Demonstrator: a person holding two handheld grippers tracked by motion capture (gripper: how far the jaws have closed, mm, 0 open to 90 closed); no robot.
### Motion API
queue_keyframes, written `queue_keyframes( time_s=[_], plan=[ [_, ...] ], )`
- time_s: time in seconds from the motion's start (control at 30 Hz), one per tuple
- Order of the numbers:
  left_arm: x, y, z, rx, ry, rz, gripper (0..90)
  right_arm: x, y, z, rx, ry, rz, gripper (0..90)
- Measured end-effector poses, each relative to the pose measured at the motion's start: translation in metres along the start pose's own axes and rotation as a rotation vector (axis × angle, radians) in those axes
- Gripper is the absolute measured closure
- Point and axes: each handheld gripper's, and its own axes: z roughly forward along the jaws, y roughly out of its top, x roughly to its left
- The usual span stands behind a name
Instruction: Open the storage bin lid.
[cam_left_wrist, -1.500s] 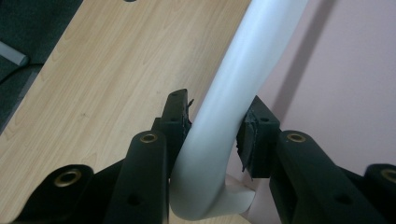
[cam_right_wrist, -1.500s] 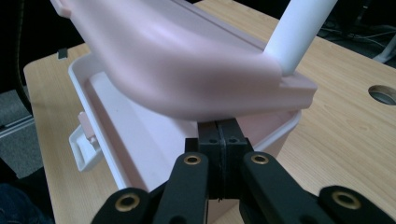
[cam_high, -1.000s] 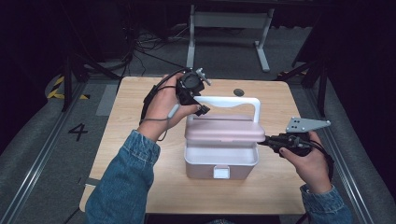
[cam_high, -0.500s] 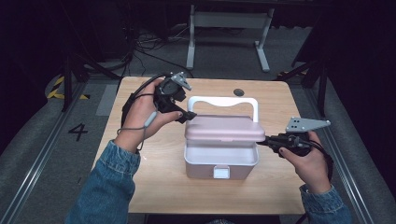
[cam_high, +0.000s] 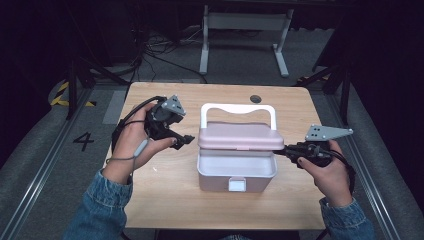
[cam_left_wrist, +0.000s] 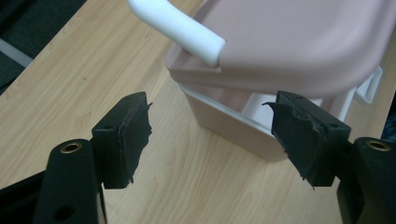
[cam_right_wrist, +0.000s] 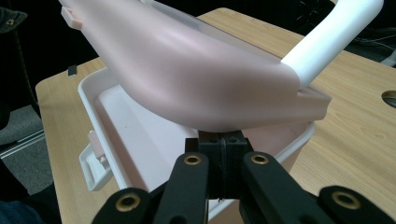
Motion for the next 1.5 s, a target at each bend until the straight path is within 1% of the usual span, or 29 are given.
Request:
queue_keyframes(
  time_s=[0.07,0.1,0.13,0.17,0.2,0.23,0.27,0.33,0.4,0.47,0.57,0.67,0.7,0.73,0.77,0.8,0.83,0.87,1.07,1.13,1.3,1.4,1.43,1.5],
  plan=[
    [-0.002,-0.003,0.0,-0.005,0.003,0.003,28.8,0.0,0.0,0.0,-0.002,0.001,0.002,90.0],
    [-0.006,-0.008,0.001,-0.019,0.01,0.002,28.8,0.0,0.001,0.0,-0.003,0.001,0.004,90.0],
    [-0.008,-0.011,0.001,-0.016,0.007,-0.007,28.9,0.001,0.001,0.0,-0.005,0.003,0.007,90.0],
    [-0.008,-0.011,0.001,-0.016,0.007,-0.007,29.0,0.001,0.001,0.0,-0.005,0.003,0.007,90.0],
    [-0.009,-0.014,0.001,-0.022,0.009,-0.013,29.0,0.001,0.001,0.0,-0.008,0.001,0.009,90.0],
    [-0.012,-0.019,0.003,-0.046,0.024,-0.027,29.1,0.001,0.001,0.0,-0.008,0.002,0.009,90.0],
    [-0.012,-0.019,0.003,-0.046,0.024,-0.027,29.3,0.001,0.001,0.0,-0.008,0.002,0.009,90.0],
    [-0.016,-0.024,0.005,-0.062,0.028,-0.046,29.8,0.001,0.002,0.0,-0.01,0.004,0.012,90.0],
    [-0.018,-0.027,0.009,-0.06,0.012,-0.067,30.1,0.001,0.002,0.0,-0.01,0.007,0.015,90.0],
    [-0.02,-0.029,0.014,-0.053,-0.008,-0.072,31.6,0.002,0.003,0.0,-0.015,0.011,0.019,90.0],
    [-0.022,-0.032,0.02,-0.049,0.008,-0.085,33.6,0.001,0.003,0.0,-0.017,0.014,0.023,90.0],
    [-0.024,-0.033,0.026,-0.065,0.016,-0.093,33.3,0.001,0.002,-0.001,-0.016,0.014,0.03,90.0],
    [-0.024,-0.033,0.028,-0.081,0.031,-0.089,32.5,0.002,0.002,-0.001,-0.016,0.014,0.032,90.0],
    [-0.024,-0.032,0.029,-0.084,0.038,-0.084,30.6,0.002,0.002,-0.001,-0.016,0.013,0.034,90.0],
    [-0.025,-0.031,0.029,-0.094,0.061,-0.073,29.2,0.002,0.002,-0.001,-0.016,0.013,0.036,90.0],
    [-0.025,-0.03,0.03,-0.1,0.074,-0.068,27.9,0.002,0.003,-0.001,-0.017,0.013,0.039,90.0],
    [-0.025,-0.029,0.03,-0.102,0.084,-0.064,27.5,0.002,0.003,-0.001,-0.018,0.014,0.039,90.0],
    [-0.025,-0.028,0.03,-0.111,0.087,-0.068,27.4,0.002,0.003,-0.001,-0.018,0.015,0.041,90.0],
    [-0.029,-0.019,0.034,-0.145,0.08,-0.042,27.4,0.001,0.003,-0.001,-0.018,0.025,0.048,90.0],
    [-0.03,-0.016,0.036,-0.147,0.074,-0.032,27.4,0.001,0.002,-0.001,-0.021,0.029,0.047,90.0],
    [-0.031,-0.011,0.038,-0.179,0.081,-0.025,27.5,0.001,0.002,-0.001,-0.025,0.036,0.054,90.0],
    [-0.033,-0.007,0.035,-0.197,0.091,-0.007,27.7,0.0,0.003,-0.001,-0.026,0.036,0.056,90.0],
    [-0.034,-0.006,0.035,-0.201,0.096,0.004,27.7,0.0,0.003,-0.001,-0.028,0.037,0.058,90.0],
    [-0.035,-0.004,0.034,-0.201,0.091,0.014,27.6,0.0,0.003,-0.001,-0.03,0.041,0.063,90.0]
  ],
)
